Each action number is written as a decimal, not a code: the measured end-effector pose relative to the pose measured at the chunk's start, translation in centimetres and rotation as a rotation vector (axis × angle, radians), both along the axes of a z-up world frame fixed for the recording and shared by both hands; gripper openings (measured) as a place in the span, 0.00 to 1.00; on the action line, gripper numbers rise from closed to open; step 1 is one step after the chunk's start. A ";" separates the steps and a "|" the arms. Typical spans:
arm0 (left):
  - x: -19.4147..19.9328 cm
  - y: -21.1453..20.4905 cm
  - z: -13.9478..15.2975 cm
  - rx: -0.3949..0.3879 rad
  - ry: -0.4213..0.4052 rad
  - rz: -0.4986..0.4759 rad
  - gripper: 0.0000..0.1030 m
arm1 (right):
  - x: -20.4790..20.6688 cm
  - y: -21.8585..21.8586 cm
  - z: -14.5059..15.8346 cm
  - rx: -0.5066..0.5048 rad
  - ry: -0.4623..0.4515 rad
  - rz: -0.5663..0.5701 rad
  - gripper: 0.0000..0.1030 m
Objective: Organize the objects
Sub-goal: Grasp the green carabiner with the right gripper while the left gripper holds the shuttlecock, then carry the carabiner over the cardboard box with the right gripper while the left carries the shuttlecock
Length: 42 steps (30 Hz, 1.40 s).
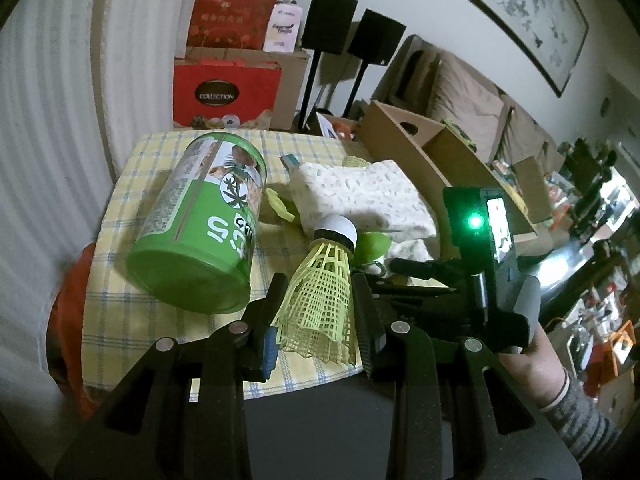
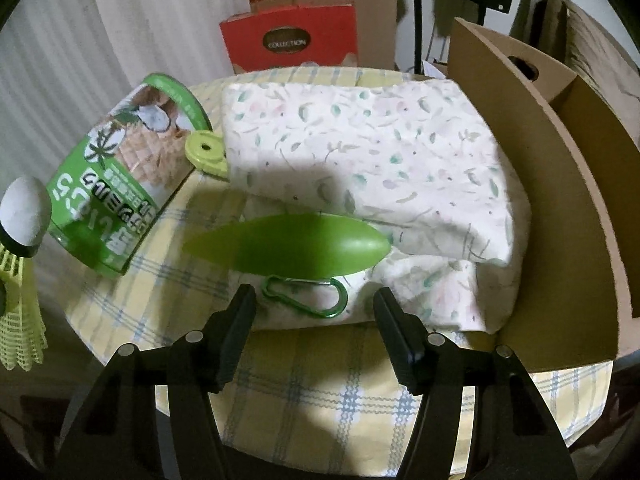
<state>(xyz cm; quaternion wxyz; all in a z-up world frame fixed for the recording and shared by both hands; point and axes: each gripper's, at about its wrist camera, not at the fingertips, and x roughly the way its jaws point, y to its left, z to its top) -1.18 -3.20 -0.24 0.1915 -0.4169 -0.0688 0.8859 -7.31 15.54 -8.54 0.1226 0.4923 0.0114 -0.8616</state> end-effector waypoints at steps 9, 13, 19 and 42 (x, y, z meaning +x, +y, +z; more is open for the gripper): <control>0.0 0.0 -0.4 0.006 -0.007 0.001 0.29 | -0.1 -0.2 -0.5 0.024 -0.017 0.015 0.49; 0.0 0.1 -0.4 0.005 -0.009 0.001 0.29 | -0.2 0.0 -0.4 0.015 -0.016 0.016 0.44; 0.1 0.2 -0.7 0.002 -0.010 -0.003 0.29 | 0.4 0.3 0.1 -0.006 0.009 0.014 0.44; -1.2 7.9 1.6 -0.036 0.050 -0.082 0.29 | 3.6 5.7 8.5 0.000 0.166 -0.065 0.44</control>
